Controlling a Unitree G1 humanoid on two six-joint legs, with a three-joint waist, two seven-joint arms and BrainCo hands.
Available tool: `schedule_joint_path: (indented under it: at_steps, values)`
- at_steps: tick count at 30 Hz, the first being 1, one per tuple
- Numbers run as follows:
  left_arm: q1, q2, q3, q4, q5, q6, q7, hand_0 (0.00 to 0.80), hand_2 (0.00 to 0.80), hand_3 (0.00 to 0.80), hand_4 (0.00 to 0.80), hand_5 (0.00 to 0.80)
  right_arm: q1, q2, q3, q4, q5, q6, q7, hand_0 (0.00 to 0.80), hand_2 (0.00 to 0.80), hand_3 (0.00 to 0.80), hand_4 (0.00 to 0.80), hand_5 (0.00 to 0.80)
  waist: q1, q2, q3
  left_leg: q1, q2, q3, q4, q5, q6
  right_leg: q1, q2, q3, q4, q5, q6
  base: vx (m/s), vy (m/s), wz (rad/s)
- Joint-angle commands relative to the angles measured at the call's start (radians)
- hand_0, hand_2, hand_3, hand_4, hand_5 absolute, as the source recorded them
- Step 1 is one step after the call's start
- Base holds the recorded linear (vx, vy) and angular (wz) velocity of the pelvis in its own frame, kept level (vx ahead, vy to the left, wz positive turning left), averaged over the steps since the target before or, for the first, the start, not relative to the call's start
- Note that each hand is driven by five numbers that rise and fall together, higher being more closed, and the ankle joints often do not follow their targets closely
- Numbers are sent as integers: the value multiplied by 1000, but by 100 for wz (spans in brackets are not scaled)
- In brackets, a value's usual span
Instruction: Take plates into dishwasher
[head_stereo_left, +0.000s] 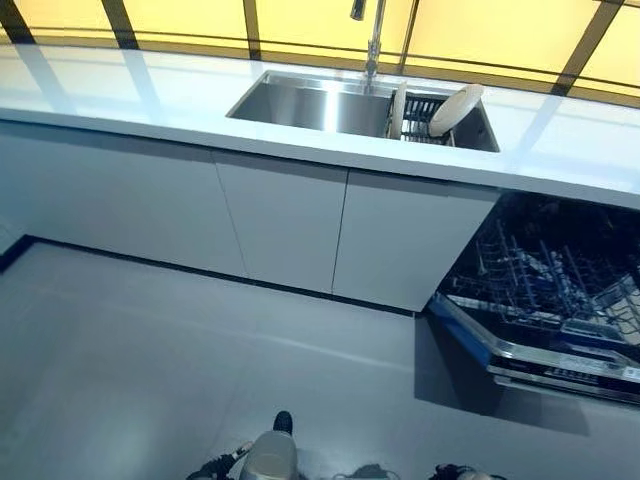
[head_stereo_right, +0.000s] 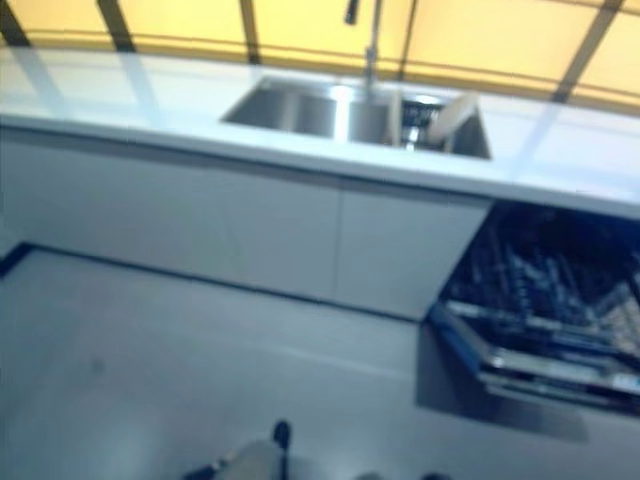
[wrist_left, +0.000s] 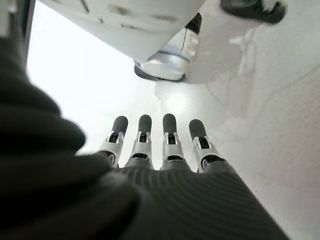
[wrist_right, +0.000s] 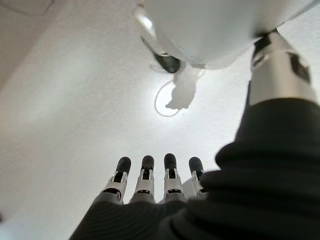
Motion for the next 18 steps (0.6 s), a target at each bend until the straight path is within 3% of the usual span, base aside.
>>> schedule_joint_path:
  at_steps: [1,8,10,11,12,13,14,16,18]
  values:
    - [-18,-6,-19,8,44,-4,-8,0,0,0,0,0,45,10,8,-25,-59,-6,1,0,0,0,0,0,-2,-10,-84,-75,-8,-1,-21,79,27,69,-79,-123,10,109,67,245,106,-53]
    - [-47,-18,-39,34,102,29,-25,0,0,0,0,0,31,13,-30,-10,-21,51,-66,0,0,0,0,0,-12,-46,-132,-104,-53,-8,92,-10,75,84,-116,-90,21,146,86,212,123,-35]
    - [-44,0,-45,36,121,33,-3,0,0,0,0,0,30,7,-53,-9,0,54,-87,0,0,0,0,0,-27,-62,-144,-81,-90,-5,87,-42,113,19,-158,-75,209,328,126,218,181,-6]
    - [-45,8,-51,36,139,41,-10,0,0,0,0,0,32,2,-59,-8,17,41,-100,0,0,0,0,0,-48,-46,-141,-53,-91,-19,72,-53,125,-81,-148,-46,348,404,134,241,200,-9]
    - [-46,18,-53,31,170,54,-20,0,0,0,0,0,31,-11,-63,-18,35,30,-111,0,0,0,0,0,-89,-31,-117,15,-95,-35,48,-60,130,-254,-140,-27,466,452,123,261,183,-3]
    - [-48,25,-62,31,183,62,-23,0,0,0,0,0,28,-22,-59,-21,54,18,-122,0,0,0,0,0,-117,-18,-98,68,-93,-50,24,-62,125,-352,-135,-31,463,458,109,222,120,5]
    - [-49,27,-66,32,183,62,-23,0,0,0,0,0,26,-27,-58,-21,58,15,-122,0,0,0,0,0,-124,-11,-95,81,-88,-53,14,-58,122,-378,-127,-37,435,453,104,310,-31,33]
    - [-67,50,-97,35,155,63,-37,0,0,0,0,0,11,-51,-53,-28,93,-4,-121,0,0,0,0,0,-155,-7,-72,138,-88,-85,-20,-64,100,-411,-138,-61,140,420,83,359,-212,52]
    - [-95,56,-94,43,138,59,-44,0,0,0,0,0,-2,-51,-57,-18,92,-26,-139,0,0,0,0,0,-196,-25,-56,174,-118,-116,-17,-113,94,-484,-155,-39,-106,558,124,397,-300,58]
